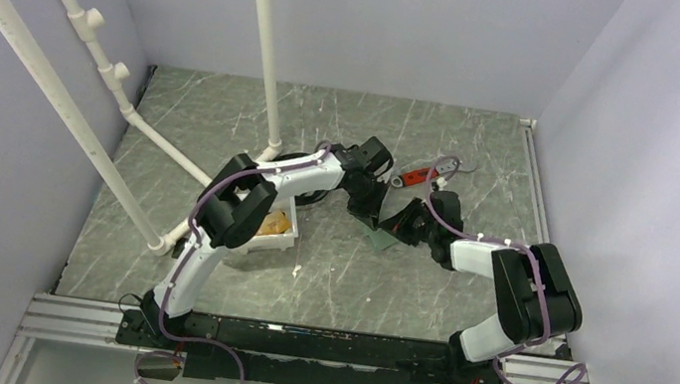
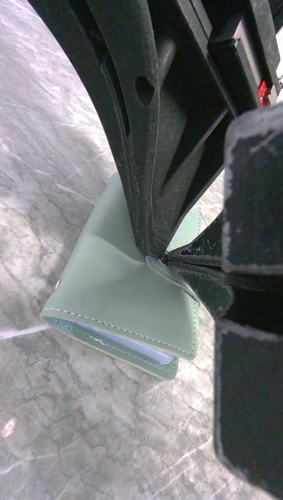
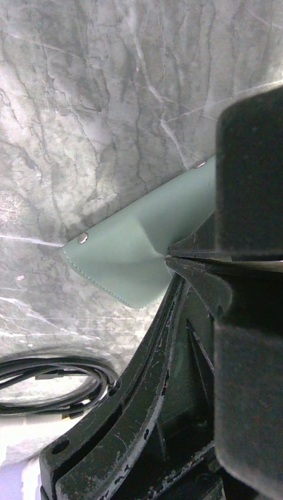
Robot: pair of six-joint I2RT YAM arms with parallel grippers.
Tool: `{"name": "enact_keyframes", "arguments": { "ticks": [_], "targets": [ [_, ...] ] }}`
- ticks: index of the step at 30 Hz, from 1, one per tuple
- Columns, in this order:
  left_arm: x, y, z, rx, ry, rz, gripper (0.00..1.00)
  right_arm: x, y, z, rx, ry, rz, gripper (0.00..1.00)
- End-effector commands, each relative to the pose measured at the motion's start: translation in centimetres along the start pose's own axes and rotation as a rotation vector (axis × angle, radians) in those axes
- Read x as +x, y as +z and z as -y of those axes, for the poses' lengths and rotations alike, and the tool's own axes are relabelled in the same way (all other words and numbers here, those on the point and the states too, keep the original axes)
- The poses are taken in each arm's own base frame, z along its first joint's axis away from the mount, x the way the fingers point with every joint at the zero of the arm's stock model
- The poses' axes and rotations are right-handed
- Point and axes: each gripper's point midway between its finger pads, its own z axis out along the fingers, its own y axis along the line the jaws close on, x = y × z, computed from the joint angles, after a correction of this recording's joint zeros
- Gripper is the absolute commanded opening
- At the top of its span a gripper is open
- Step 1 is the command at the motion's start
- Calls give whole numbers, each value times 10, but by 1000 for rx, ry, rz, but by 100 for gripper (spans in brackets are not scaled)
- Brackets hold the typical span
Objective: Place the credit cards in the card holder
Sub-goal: Close the card holder at the center of the board.
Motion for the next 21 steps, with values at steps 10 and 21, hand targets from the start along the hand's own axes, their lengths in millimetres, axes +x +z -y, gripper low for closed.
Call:
{"name": "enact_keyframes", "arguments": {
  "ticks": [10, 21],
  "targets": [
    [-7, -79, 11, 94, 85, 70, 36, -32, -30, -24, -29, -262, -131, 36],
    [56, -210, 75, 398, 211, 187, 54, -30, -32, -26, 54, -568, -172, 100]
  ]
}}
